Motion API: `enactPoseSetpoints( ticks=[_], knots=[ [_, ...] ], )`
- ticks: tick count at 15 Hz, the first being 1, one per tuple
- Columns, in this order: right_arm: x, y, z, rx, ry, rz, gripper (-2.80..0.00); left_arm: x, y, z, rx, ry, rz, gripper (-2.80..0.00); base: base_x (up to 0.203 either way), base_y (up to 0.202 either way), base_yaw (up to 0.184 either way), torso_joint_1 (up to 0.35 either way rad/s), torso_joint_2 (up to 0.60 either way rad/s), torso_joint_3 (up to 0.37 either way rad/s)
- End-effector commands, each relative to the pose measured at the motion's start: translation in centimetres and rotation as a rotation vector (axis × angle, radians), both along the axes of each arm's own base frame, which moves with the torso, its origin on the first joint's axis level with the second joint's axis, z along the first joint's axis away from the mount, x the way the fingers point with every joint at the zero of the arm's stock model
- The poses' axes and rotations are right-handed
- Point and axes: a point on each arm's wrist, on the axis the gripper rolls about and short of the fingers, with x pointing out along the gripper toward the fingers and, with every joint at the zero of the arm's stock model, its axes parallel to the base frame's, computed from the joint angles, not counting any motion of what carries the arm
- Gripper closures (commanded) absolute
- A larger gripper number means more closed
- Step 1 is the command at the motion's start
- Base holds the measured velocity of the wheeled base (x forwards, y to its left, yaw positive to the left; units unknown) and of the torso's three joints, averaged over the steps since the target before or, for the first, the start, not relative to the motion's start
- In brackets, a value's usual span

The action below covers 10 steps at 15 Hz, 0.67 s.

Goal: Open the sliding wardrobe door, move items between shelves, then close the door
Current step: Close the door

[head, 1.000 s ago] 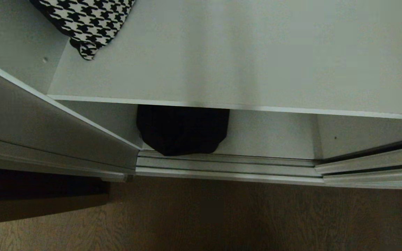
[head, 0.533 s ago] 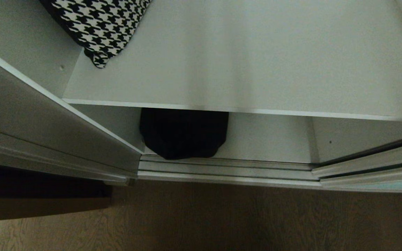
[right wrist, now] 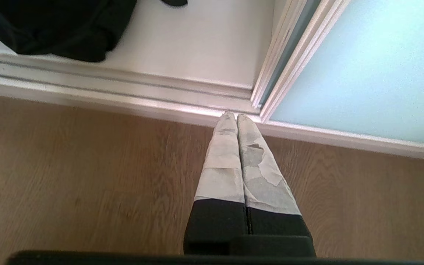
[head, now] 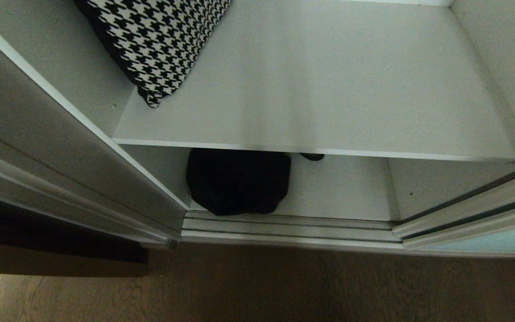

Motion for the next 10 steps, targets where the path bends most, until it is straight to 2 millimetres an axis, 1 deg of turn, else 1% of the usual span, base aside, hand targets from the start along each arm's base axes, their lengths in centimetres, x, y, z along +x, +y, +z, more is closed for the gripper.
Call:
enactPoseSetpoints(
  ticks=[1,10],
  knots=[
    [0.00,0.00,0.00,0.001,-0.001,0.001,0.00,0.02,0.00,0.00,0.001,0.003,0.001,0.00,0.000,0.000,0.000,0.002,0.00,0.205],
    [0.00,0.00,0.00,-0.001,-0.001,0.001,0.00,0.02,0.00,0.00,-0.001,0.003,0.000,0.00,0.000,0.000,0.000,0.003,0.00,0.202]
  ],
)
